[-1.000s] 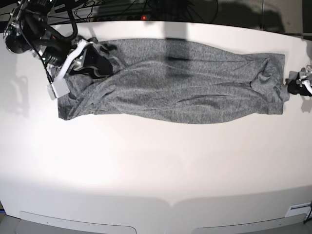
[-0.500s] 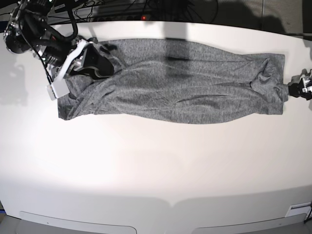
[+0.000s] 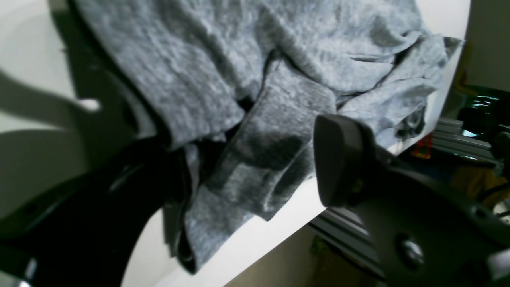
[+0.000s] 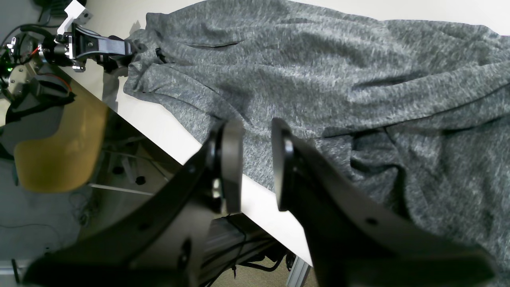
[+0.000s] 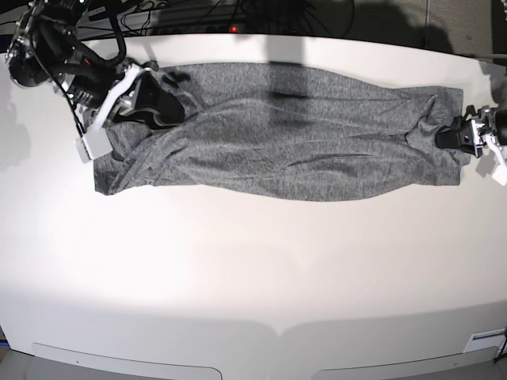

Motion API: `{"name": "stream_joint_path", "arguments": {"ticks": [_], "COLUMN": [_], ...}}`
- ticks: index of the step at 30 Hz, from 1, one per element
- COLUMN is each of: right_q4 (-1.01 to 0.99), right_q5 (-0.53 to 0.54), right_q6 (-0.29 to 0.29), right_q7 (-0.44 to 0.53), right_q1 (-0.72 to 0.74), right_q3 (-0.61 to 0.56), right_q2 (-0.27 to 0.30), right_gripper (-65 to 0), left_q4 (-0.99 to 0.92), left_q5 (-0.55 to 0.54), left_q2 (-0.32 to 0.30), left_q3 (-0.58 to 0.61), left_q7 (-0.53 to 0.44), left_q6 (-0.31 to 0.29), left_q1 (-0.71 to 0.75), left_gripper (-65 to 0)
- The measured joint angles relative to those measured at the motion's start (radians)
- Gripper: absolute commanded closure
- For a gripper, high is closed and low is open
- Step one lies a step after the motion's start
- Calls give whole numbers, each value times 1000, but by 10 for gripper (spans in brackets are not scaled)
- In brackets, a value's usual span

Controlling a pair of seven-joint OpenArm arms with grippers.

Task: Fold the T-shirt properly
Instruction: 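Grasp the shirt end with the left gripper and fold it toward the right gripper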

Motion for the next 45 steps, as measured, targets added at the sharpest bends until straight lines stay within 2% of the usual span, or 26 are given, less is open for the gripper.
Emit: {"name": "stream_joint_path", "arguments": {"ticks": [7, 9, 11, 14, 15, 16, 32, 40, 45], "right_q4": [0, 0, 0, 0, 0, 0, 0, 0, 0], "right_q5": [1, 1, 1, 1, 1, 2, 2, 2, 2], "right_q6": [0, 0, 0, 0, 0, 0, 0, 0, 0], "right_q7": [0, 0, 0, 0, 0, 0, 2, 1, -7], "right_q1": [0, 0, 0, 0, 0, 0, 3, 98, 178], "right_q3": [0, 0, 0, 0, 0, 0, 0, 1, 2], "right_q2": [0, 0, 0, 0, 0, 0, 0, 0, -1], "right_gripper": [-136, -136, -136, -136, -136, -136, -136, -136, -136], "left_q4": [-2, -2, -2, -4, -4, -4, 21, 164, 353], "left_q5": [-95, -108, -107, -108, -108, -108, -150, -148, -150], "left_q2": [5, 5, 5, 5, 5, 5, 5, 11, 74], "left_q3": [2, 2, 2, 2, 2, 2, 2, 2, 2], "left_q7": [6, 6, 6, 6, 6, 6, 7, 10, 9], "left_q6": [1, 1, 1, 4, 4, 5, 5, 5, 5], "left_q1": [3, 2, 3, 3, 3, 3, 3, 6, 89], "left_gripper": [-448, -426, -316, -74, -27, -8, 0, 0, 0]}}
